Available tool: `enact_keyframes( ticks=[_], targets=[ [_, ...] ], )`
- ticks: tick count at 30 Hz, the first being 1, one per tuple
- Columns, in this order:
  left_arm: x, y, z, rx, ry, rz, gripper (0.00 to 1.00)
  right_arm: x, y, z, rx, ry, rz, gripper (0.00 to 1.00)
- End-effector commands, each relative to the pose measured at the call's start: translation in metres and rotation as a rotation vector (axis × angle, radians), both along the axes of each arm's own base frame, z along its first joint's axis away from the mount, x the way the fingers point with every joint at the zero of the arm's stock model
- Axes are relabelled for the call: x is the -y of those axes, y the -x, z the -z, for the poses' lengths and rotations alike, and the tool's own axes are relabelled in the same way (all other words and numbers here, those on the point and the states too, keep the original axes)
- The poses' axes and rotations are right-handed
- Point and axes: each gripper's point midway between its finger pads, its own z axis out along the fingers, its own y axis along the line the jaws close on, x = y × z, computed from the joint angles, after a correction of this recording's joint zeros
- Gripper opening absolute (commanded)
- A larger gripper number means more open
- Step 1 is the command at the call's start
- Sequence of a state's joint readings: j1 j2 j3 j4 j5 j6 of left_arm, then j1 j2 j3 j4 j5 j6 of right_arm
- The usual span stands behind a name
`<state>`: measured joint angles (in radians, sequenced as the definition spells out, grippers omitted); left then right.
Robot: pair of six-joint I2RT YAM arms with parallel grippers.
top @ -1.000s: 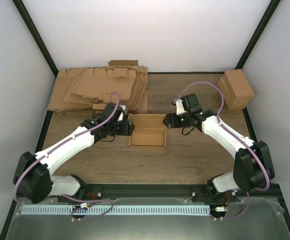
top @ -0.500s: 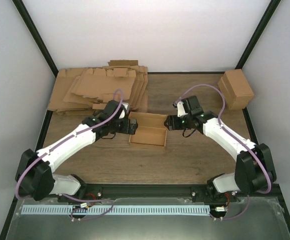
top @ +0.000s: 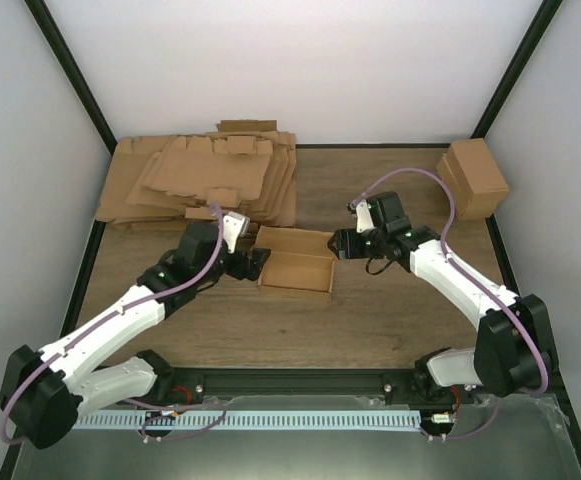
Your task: Fold the paper box
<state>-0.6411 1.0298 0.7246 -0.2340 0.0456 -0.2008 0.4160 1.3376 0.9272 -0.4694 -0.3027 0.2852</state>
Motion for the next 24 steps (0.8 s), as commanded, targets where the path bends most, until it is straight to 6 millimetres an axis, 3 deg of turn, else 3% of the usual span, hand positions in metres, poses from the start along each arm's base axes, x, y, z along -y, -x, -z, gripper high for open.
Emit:
enact_keyframes(
  ticks=[1,13,21,24],
  targets=[
    [0.007,-0.014,0.011,0.018,-0.016,0.001,0.99,-0.006,0.000,-0.011,0.031,-0.032,-0.011,0.66],
    [0.019,-0.030,0.037,-0.131,0.016,-0.004,0.96,0.006,0.003,0.006,-0.016,0.013,0.056,0.66],
    [0.028,-0.034,0.041,-0.148,0.019,0.029,0.72,0.004,0.010,0.008,-0.008,-0.032,0.068,0.65],
    [0.033,-0.034,0.041,-0.162,0.030,0.047,0.65,0.001,0.010,0.006,-0.004,-0.041,0.066,0.60]
  ],
)
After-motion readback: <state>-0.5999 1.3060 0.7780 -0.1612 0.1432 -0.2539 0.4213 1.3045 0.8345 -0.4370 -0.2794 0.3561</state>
